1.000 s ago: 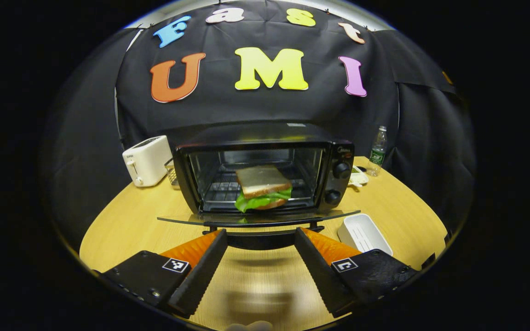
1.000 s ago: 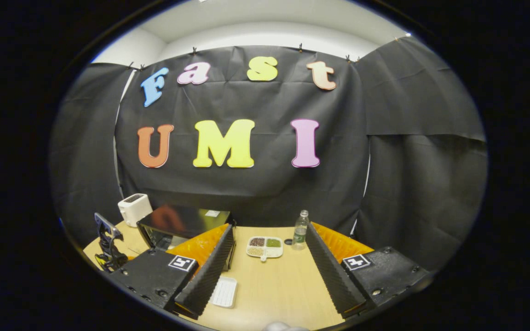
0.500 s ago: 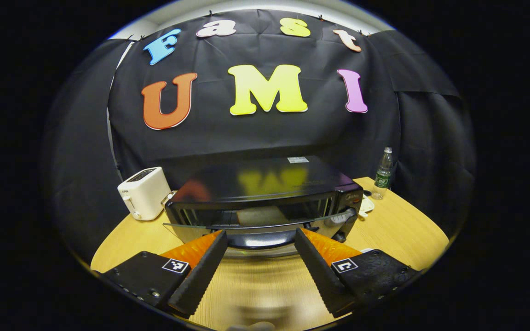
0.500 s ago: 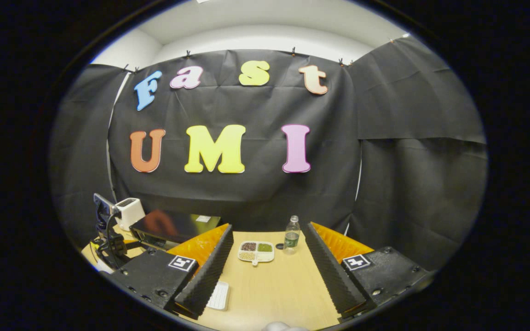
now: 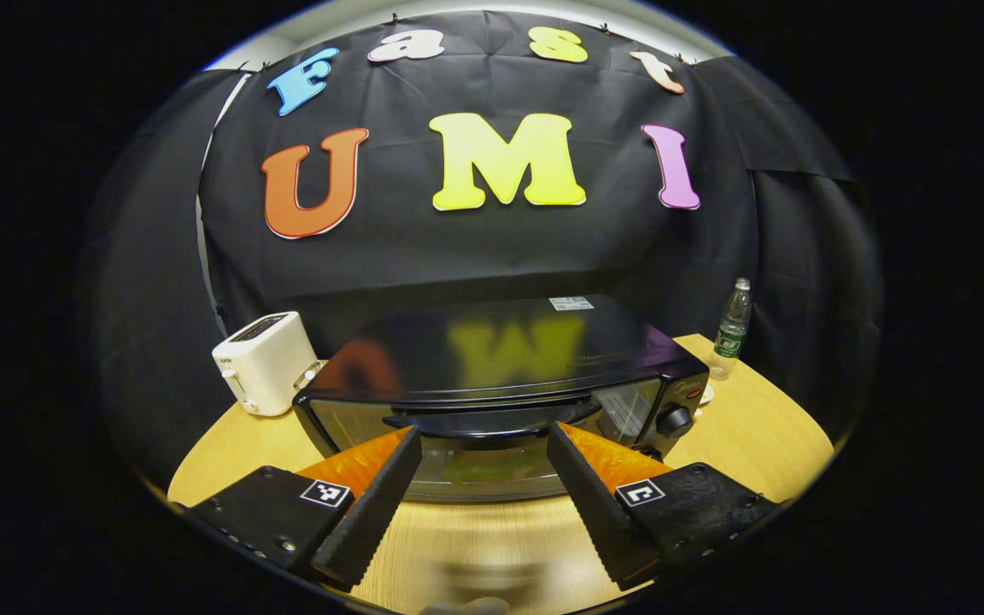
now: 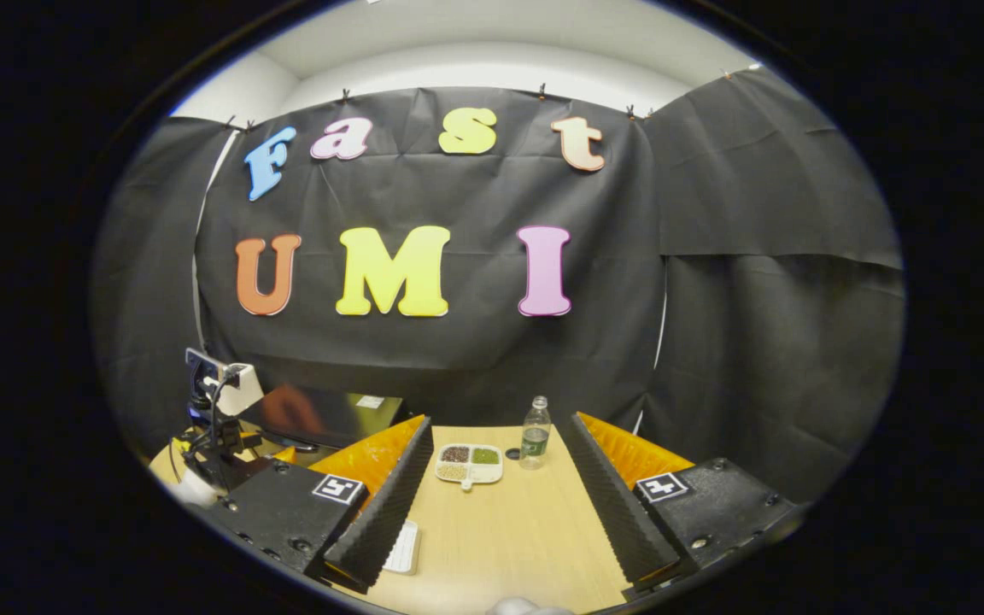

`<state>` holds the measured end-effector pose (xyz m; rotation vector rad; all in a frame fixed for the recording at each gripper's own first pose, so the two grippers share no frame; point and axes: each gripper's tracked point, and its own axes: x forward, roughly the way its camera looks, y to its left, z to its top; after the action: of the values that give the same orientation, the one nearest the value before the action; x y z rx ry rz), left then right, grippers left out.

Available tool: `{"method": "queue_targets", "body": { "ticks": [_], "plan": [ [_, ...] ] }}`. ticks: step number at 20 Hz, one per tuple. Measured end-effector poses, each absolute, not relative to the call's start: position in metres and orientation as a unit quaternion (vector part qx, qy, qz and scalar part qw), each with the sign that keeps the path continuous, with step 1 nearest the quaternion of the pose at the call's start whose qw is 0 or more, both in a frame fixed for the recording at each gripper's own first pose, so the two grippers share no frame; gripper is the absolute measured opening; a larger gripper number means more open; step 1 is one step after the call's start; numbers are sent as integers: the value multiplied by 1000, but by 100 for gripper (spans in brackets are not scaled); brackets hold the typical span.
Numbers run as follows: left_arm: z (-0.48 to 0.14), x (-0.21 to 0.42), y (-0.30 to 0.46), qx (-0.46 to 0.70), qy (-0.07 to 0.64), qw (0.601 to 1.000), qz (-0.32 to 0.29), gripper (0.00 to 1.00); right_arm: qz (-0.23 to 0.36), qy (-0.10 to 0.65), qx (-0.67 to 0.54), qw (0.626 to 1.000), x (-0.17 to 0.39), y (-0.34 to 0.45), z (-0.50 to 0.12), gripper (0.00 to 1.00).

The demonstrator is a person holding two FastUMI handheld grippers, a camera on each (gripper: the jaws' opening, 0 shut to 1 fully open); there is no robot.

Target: Open the electric oven with the left hand, put the food in, and close the electric oven.

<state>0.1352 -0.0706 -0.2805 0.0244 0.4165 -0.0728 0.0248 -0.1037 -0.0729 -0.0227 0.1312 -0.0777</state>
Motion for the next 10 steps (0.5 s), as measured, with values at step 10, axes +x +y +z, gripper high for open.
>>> {"method": "queue_targets", "body": {
  "ticks": [10],
  "plan": [
    [-140,77,-34,32,102,994,-4,96,-8,58,-6,998,34,-64,-54,100]
  ]
}}
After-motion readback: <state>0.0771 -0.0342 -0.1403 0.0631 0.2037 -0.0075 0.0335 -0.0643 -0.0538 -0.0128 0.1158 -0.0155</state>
